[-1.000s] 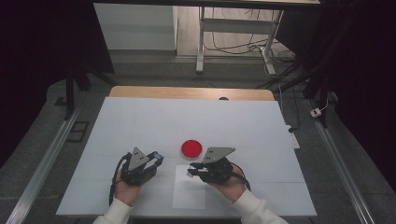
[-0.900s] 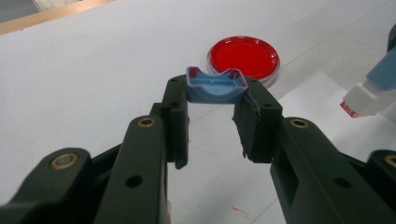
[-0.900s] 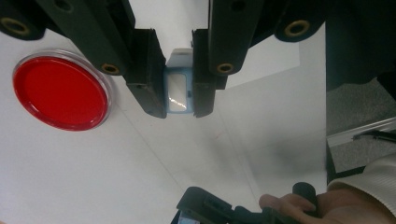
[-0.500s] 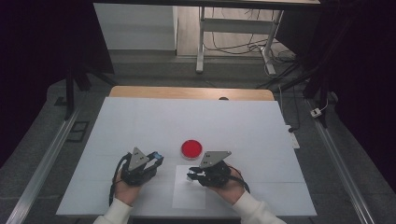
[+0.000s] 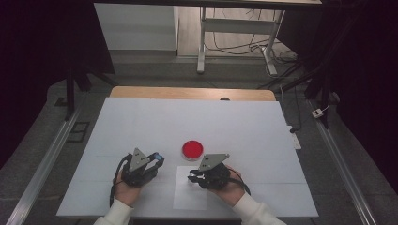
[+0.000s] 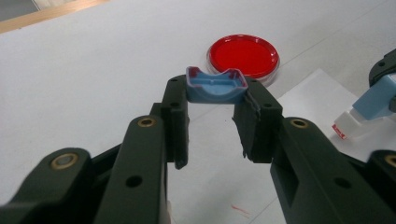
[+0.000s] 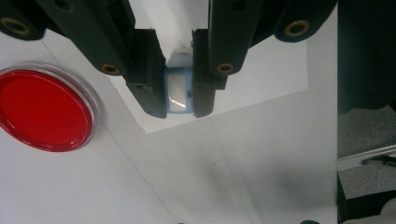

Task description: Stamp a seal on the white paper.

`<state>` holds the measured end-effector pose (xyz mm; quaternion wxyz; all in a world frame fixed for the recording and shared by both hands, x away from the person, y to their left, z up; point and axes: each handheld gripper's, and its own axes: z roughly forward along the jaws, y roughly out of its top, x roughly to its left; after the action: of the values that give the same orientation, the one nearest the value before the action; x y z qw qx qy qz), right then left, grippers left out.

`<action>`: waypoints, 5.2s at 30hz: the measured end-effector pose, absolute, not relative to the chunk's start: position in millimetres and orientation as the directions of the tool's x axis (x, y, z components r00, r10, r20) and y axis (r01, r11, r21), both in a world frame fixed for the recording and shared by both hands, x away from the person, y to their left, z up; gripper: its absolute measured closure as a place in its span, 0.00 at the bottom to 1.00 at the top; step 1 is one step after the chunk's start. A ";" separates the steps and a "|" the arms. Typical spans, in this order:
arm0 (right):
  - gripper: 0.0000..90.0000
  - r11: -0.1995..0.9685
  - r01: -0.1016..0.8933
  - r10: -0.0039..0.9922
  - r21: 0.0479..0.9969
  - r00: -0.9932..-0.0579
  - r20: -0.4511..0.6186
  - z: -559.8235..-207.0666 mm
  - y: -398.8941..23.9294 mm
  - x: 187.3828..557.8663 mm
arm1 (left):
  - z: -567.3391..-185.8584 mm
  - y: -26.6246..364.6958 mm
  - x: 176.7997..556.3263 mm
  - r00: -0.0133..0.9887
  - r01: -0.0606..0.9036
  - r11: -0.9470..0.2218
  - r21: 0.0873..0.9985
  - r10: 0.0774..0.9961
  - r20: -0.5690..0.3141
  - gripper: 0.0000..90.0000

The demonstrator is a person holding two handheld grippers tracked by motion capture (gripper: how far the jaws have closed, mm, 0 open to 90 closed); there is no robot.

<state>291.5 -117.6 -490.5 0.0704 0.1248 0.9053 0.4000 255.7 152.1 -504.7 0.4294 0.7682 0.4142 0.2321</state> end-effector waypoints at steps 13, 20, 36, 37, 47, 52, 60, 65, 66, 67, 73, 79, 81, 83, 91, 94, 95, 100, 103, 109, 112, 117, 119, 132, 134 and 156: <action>0.83 0.664 0.159 0.277 0.731 -0.960 -0.042 -495.7 -115.7 292.3 | -504.8 152.5 255.9 0.548 0.438 -0.288 0.852 0.836 0.001 0.73; 0.83 0.668 0.163 0.275 0.726 -0.961 -0.037 -498.8 -114.7 292.3 | -504.9 152.6 256.1 0.549 0.439 -0.288 0.851 0.836 0.000 0.73; 0.84 0.682 0.149 0.270 0.715 -0.961 -0.057 -498.6 -113.7 291.0 | -504.9 152.5 255.8 0.549 0.439 -0.288 0.851 0.836 0.000 0.73; 0.84 0.678 0.148 0.271 0.720 -0.961 -0.058 -499.2 -113.3 290.7 | -504.9 152.5 255.8 0.549 0.439 -0.288 0.851 0.836 0.000 0.73; 0.84 0.694 0.148 0.270 0.705 -0.961 -0.064 -502.2 -110.9 290.6 | -504.7 152.5 255.5 0.549 0.439 -0.291 0.850 0.836 0.003 0.73; 0.84 0.704 0.150 0.275 0.695 -0.959 -0.072 -501.9 -109.5 289.3 | -504.6 152.3 255.1 0.549 0.440 -0.291 0.850 0.836 0.002 0.73; 0.84 0.711 0.153 0.282 0.687 -0.956 -0.079 -502.0 -108.0 288.4 | -504.1 152.2 254.3 0.546 0.439 -0.289 0.851 0.838 0.003 0.73; 0.84 0.732 0.130 0.277 0.669 -0.954 -0.117 -500.8 -104.0 284.2 | -503.7 152.1 253.7 0.547 0.437 -0.289 0.852 0.837 0.004 0.73; 0.84 0.729 0.133 0.279 0.672 -0.954 -0.113 -501.1 -104.1 284.2 | -503.7 152.0 253.7 0.548 0.436 -0.289 0.852 0.836 0.003 0.73; 0.84 0.726 0.136 0.280 0.674 -0.954 -0.110 -501.4 -104.3 284.3 | -503.7 151.9 253.6 0.549 0.436 -0.289 0.852 0.836 0.003 0.73; 0.84 0.718 0.129 0.275 0.684 -0.955 -0.108 -502.7 -106.0 284.6 | -503.9 152.0 253.8 0.548 0.437 -0.289 0.852 0.837 0.003 0.73; 0.84 0.711 0.128 0.279 0.691 -0.954 -0.111 -503.7 -107.4 283.7 | -503.8 152.0 253.3 0.548 0.438 -0.288 0.852 0.837 0.001 0.73; 0.84 0.707 0.127 0.281 0.696 -0.953 -0.112 -504.3 -108.2 283.4 | -503.7 152.2 253.1 0.547 0.438 -0.287 0.852 0.837 0.001 0.73; 0.84 0.705 0.124 0.280 0.699 -0.953 -0.114 -504.8 -108.7 282.9 | -503.6 152.7 253.0 0.547 0.439 -0.287 0.852 0.837 0.000 0.73; 0.84 0.699 0.122 0.279 0.704 -0.954 -0.112 -505.7 -110.3 282.7 | -503.4 153.3 252.7 0.546 0.438 -0.285 0.852 0.837 0.000 0.73; 0.84 0.690 0.123 0.283 0.714 -0.953 -0.110 -506.8 -111.4 282.5 | -503.6 152.9 252.7 0.547 0.438 -0.288 0.852 0.837 0.001 0.73; 0.84 0.689 0.121 0.284 0.715 -0.952 -0.112 -506.9 -111.1 282.3 | -503.7 153.0 252.9 0.547 0.438 -0.288 0.851 0.837 0.002 0.73; 0.84 0.686 0.131 0.286 0.716 -0.953 -0.100 -506.5 -111.8 283.9 | -503.8 154.2 253.5 0.543 0.440 -0.284 0.852 0.839 -0.001 0.73; 0.84 0.690 0.125 0.277 0.713 -0.956 -0.100 -506.1 -112.0 284.6 | -504.0 154.7 253.9 0.541 0.441 -0.284 0.852 0.841 0.000 0.73; 0.84 0.693 0.115 0.265 0.712 -0.959 -0.103 -504.3 -113.2 285.3 | -504.3 155.5 254.6 0.542 0.442 -0.283 0.851 0.840 -0.002 0.73; 0.84 0.676 0.109 0.265 0.728 -0.959 -0.102 -502.0 -113.6 284.1 | -504.5 155.7 254.9 0.542 0.442 -0.283 0.851 0.840 -0.003 0.73; 0.84 0.679 0.107 0.262 0.726 -0.959 -0.104 -500.7 -114.0 283.7 | -504.2 155.9 254.6 0.541 0.442 -0.282 0.852 0.841 -0.002 0.73; 0.84 0.676 0.113 0.263 0.729 -0.960 -0.095 -500.2 -114.7 284.4 | -504.1 156.1 254.5 0.540 0.441 -0.280 0.852 0.842 -0.002 0.73; 0.84 0.593 0.149 0.326 0.791 -0.943 -0.067 -484.9 -128.1 288.1 | -504.0 156.5 254.2 0.538 0.441 -0.280 0.852 0.843 -0.002 0.73; 0.84 0.576 0.158 0.337 0.802 -0.940 -0.057 -483.9 -130.2 289.2 | -503.9 156.7 254.2 0.538 0.441 -0.280 0.853 0.843 -0.002 0.73; 0.83 0.393 0.254 0.471 0.884 -0.881 0.044 -473.9 -157.7 306.3 | -505.4 158.2 253.4 0.543 0.442 -0.292 0.848 0.840 0.006 0.73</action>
<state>306.3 -157.7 -473.9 0.1074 0.2189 0.8276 0.5056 253.4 158.2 -505.4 0.4246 0.7688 0.4169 0.2341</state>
